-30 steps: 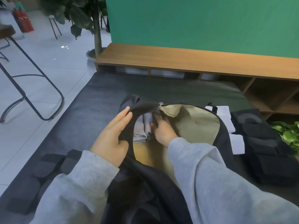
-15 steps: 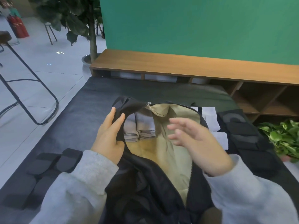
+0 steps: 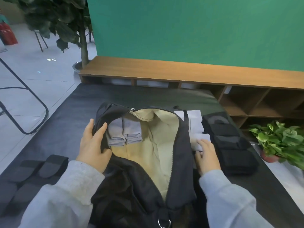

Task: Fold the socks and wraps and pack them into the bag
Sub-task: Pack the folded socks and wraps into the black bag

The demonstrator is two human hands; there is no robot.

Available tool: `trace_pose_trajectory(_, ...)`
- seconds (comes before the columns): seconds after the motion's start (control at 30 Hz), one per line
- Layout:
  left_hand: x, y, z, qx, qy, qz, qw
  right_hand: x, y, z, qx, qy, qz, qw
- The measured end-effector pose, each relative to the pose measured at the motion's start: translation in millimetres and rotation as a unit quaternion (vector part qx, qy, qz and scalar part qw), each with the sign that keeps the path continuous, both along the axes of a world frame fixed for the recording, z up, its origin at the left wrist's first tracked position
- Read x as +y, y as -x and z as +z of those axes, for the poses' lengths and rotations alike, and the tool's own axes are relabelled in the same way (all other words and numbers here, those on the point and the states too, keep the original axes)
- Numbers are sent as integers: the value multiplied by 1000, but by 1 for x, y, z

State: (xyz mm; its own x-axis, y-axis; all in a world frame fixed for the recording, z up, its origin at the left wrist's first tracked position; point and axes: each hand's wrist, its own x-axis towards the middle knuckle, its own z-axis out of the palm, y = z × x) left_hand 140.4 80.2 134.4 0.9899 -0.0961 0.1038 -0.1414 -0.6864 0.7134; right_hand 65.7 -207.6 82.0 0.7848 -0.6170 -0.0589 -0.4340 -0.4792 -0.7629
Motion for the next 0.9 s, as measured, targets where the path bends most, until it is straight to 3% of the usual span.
trace_pose_trajectory(0.1,0,2,-2,-7,-4,0,1000,-2,-11,-11,21,-49,28,998)
trace_pose_trajectory(0.27,0,3,-2,-2,-8,6,1000,-5,-23,-12,54,10,96,994)
trace_pose_trajectory(0.43,-2,0,-6,-8,-9,9,1000,7,-36,19,113,-83,61,988)
trace_pose_trajectory(0.63,-5,-1,-9,-19,-11,6,1000,2,-44,26,190,-29,78,978)
trace_pose_trajectory(0.9,-5,-2,-11,-26,-15,4,1000,0,-50,28,229,5,79,970)
